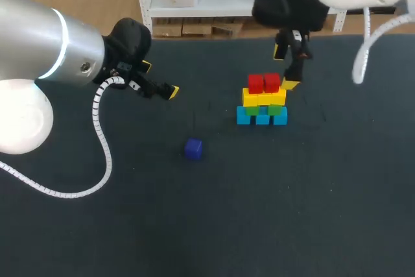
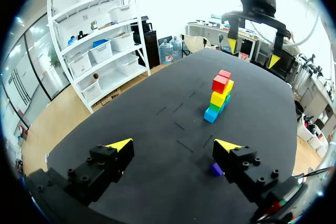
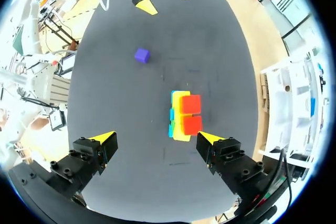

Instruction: Place the blue cubes, place green cubes on the blue cubes, place the yellow cubes on the green cubes, then place the red cubes on the yellow cubes, and place purple cube on the red cubes.

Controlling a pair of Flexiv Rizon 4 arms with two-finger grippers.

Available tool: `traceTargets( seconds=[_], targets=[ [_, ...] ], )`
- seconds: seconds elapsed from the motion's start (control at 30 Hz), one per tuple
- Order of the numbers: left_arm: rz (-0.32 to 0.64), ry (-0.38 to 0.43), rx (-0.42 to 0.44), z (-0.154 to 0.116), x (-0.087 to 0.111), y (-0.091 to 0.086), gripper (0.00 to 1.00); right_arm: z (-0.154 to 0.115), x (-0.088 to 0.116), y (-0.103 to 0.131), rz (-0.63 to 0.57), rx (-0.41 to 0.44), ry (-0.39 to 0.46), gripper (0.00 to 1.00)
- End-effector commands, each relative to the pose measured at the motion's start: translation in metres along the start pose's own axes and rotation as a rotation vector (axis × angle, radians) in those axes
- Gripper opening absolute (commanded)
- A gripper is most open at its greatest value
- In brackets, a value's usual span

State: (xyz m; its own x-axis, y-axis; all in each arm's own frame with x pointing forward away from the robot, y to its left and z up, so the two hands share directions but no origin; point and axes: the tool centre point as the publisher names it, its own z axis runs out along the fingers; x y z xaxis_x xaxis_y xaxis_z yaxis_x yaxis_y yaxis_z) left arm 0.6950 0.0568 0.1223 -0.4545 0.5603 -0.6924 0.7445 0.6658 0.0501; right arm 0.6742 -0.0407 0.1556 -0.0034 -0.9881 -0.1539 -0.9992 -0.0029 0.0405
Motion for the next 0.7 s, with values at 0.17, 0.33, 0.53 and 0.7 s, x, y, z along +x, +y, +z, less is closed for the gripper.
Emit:
traceTargets(
  seconds=[0.17,0.33,0.53,0.7],
  targets=[
    [0.002,-0.006,0.007,-0.001,0.001,0.002,1.00,-0.001,0.025,0.014,0.029,0.195,-0.028,1.00],
    [0.002,-0.006,0.007,-0.001,0.001,0.002,1.00,-0.005,0.037,0.018,0.039,0.206,-0.036,1.00],
    [0.002,-0.006,0.007,-0.001,0.001,0.002,1.00,-0.002,0.048,0.020,0.055,0.197,-0.038,1.00],
    [0.002,-0.006,0.007,-0.001,0.001,0.002,1.00,0.004,0.057,0.023,0.071,0.180,-0.041,1.00]
  ],
)
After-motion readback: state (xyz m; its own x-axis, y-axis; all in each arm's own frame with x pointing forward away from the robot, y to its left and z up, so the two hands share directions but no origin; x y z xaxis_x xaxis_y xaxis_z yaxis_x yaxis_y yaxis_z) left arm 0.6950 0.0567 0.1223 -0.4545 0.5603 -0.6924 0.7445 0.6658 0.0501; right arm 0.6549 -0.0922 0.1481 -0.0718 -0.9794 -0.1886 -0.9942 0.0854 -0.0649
